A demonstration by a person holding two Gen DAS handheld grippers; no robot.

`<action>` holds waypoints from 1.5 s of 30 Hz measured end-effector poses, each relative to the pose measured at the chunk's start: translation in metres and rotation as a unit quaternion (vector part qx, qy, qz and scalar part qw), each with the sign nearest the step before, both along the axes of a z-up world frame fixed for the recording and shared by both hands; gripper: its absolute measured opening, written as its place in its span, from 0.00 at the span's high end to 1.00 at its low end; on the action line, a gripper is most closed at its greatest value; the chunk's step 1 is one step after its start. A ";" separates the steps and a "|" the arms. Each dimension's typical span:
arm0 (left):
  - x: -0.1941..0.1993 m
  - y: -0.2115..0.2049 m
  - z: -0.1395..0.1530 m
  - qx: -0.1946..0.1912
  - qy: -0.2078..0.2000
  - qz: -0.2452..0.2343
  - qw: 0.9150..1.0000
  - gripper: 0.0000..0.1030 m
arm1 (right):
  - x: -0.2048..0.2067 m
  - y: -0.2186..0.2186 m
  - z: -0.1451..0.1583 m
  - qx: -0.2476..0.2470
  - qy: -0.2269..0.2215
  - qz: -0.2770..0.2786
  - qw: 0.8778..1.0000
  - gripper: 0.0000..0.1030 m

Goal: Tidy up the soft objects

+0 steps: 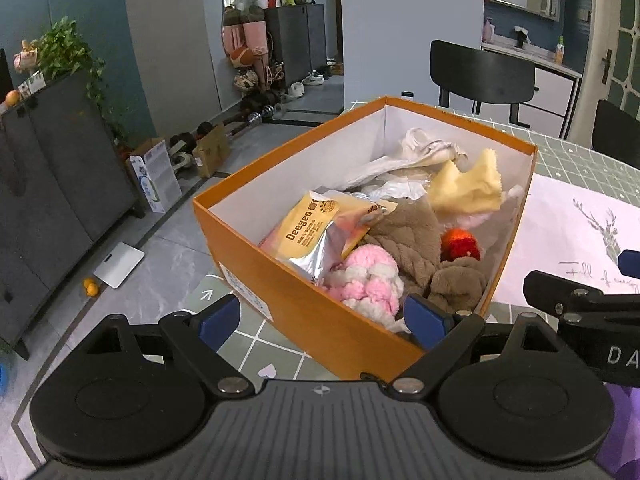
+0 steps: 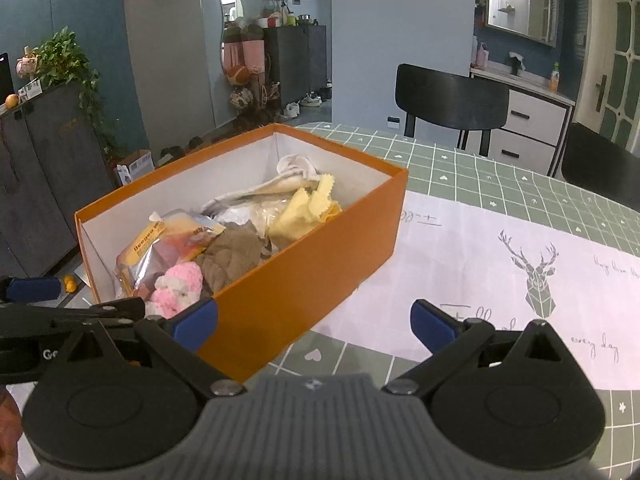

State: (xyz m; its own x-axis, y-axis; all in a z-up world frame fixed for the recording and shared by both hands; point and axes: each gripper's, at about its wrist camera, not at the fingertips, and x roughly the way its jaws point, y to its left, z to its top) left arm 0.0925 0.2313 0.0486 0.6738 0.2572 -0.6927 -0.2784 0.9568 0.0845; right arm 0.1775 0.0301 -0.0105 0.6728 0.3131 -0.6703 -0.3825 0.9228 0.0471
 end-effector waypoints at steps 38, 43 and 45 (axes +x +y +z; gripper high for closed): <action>-0.021 -0.012 0.013 0.016 -0.022 -0.009 1.000 0.00 | -0.032 -0.007 0.019 -0.028 -0.025 -0.020 0.999 0.03; -0.024 -0.012 0.014 0.021 -0.021 -0.007 1.000 0.00 | -0.034 -0.007 0.020 -0.030 -0.027 -0.020 0.999 0.03; -0.024 -0.012 0.014 0.020 -0.021 -0.007 1.000 0.00 | -0.035 -0.006 0.020 -0.032 -0.028 -0.020 0.999 0.03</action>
State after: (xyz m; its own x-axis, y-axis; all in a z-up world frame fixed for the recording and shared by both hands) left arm 0.0689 0.2193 0.0625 0.7056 0.2744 -0.6533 -0.2699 0.9566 0.1103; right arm 0.1420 0.0239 0.0098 0.7206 0.2430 -0.6493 -0.3453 0.9379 -0.0322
